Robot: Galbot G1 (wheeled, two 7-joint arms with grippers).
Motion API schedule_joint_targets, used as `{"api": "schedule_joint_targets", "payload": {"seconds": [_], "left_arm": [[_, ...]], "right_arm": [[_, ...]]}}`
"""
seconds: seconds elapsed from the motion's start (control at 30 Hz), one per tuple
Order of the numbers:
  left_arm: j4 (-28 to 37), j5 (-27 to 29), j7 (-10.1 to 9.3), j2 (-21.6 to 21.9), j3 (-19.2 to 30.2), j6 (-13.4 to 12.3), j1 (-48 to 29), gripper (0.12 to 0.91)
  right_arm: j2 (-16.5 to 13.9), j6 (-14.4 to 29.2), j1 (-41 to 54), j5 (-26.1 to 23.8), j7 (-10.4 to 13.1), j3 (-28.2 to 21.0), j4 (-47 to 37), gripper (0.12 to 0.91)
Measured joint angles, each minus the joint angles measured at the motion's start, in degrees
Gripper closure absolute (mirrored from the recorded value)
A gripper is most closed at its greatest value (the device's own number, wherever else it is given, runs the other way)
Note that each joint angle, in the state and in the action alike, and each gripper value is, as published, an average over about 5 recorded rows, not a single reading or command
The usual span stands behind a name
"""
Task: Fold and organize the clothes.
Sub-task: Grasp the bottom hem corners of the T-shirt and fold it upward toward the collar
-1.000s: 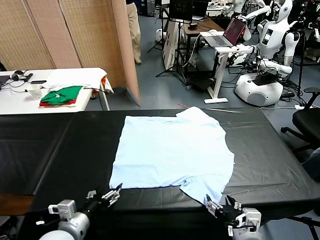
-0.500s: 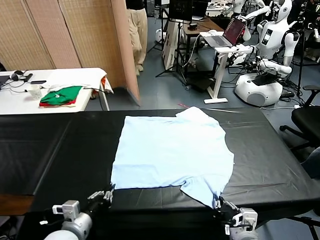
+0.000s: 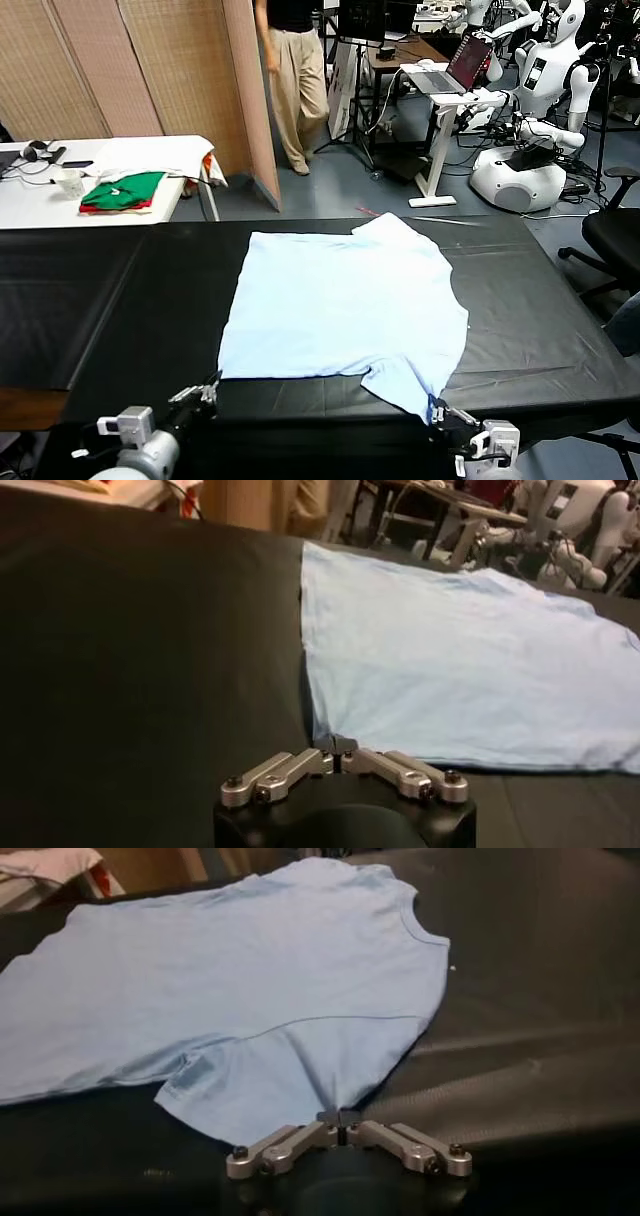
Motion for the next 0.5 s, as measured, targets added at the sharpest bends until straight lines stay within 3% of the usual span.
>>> {"api": "schedule_joint_targets", "payload": {"seconds": [0.13,0.3,0.5], "left_arm": [[-3.57,0.22,-0.60,-0.86,-1.71,-0.79,3.96,0.885],[-7.18,0.86,-1.10,-2.01,-3.03,-2.48,8.01,0.885],[-7.04,1.80,-1.81,-3.69,-2.30,-6.85,7.17,0.885]], "right_arm": [[-0.26,1.42,0.65,0.11,-0.68,0.69,0.02,0.885],[-1.21,5.79,4.54,0.04,-3.91,0.68,-1.99,0.885],[-3.06,8.31,12.73,-0.19,-6.39,-0.68,-7.63,0.885]]}}
